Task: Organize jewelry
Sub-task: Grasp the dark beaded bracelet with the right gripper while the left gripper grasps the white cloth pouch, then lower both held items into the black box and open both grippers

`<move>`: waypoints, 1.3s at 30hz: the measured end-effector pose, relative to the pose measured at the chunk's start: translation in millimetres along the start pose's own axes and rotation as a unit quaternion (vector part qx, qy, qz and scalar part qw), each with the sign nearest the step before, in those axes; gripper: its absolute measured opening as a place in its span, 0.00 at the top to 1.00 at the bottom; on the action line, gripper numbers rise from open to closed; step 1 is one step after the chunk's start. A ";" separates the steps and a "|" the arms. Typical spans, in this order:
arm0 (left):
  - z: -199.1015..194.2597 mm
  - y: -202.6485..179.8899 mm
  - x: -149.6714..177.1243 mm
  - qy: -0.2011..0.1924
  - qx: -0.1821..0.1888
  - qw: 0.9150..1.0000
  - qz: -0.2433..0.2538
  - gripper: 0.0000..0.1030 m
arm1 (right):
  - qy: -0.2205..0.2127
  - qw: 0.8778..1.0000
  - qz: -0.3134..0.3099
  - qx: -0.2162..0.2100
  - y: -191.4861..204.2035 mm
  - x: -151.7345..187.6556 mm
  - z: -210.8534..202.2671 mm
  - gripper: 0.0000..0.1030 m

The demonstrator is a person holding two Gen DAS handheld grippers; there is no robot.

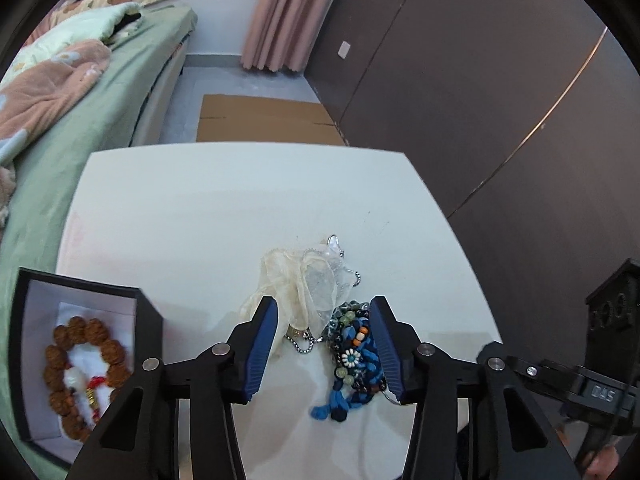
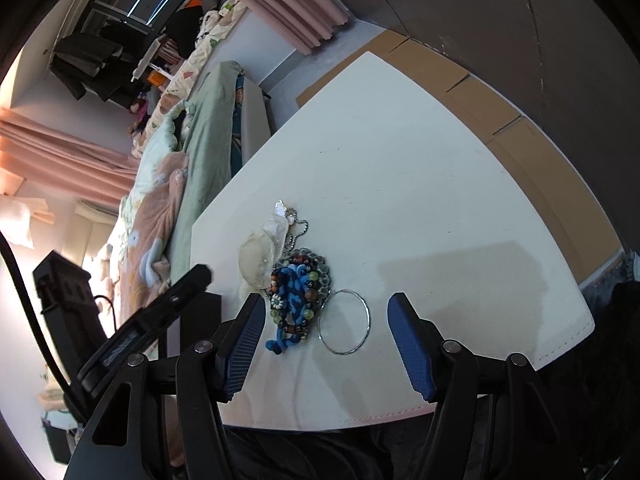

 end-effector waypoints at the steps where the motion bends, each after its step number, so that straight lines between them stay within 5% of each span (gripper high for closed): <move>1: 4.4 0.4 1.7 0.003 -0.003 1.000 0.002 0.54 | 0.001 1.000 0.001 0.000 -0.6 0.3 0.9 0.37; 5: 24.7 3.0 7.6 0.018 -0.017 1.000 0.014 0.64 | 0.011 1.000 0.005 -0.004 0.7 1.8 7.4 0.37; 7: 37.3 6.9 14.2 0.039 -0.022 0.999 0.015 0.96 | 0.015 1.000 0.006 -0.007 3.4 2.6 10.1 0.37; 8: 40.2 8.7 16.6 0.046 -0.024 0.999 0.012 0.99 | 0.017 1.000 0.005 -0.009 5.7 3.4 11.9 0.38; 17: -10.6 23.7 -7.4 -0.008 -0.020 1.000 0.008 1.00 | 0.050 0.998 0.015 -0.023 22.0 16.3 41.7 0.60; 28: -73.9 45.9 -21.2 -0.046 -0.016 0.999 -0.002 1.00 | 0.057 0.998 0.038 0.002 20.4 24.3 69.3 0.70; 35: -91.4 59.8 -24.0 -0.058 -0.013 0.998 -0.016 1.00 | 0.068 0.994 0.080 0.003 12.0 34.5 73.4 0.89; 39: -105.0 65.8 -26.0 -0.068 -0.008 0.997 -0.023 1.00 | 0.048 0.996 0.078 -0.004 23.4 29.4 63.5 0.89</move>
Point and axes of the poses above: each gripper's, at about its wrist camera, not at the fingertips, and z roughly the way its jaws point, y to its left, x to its underside, the point moved 9 cm from there along z, roughly the way its jaws point, and after that the axes turned 11 degrees about -y, right-handed, at the moved point
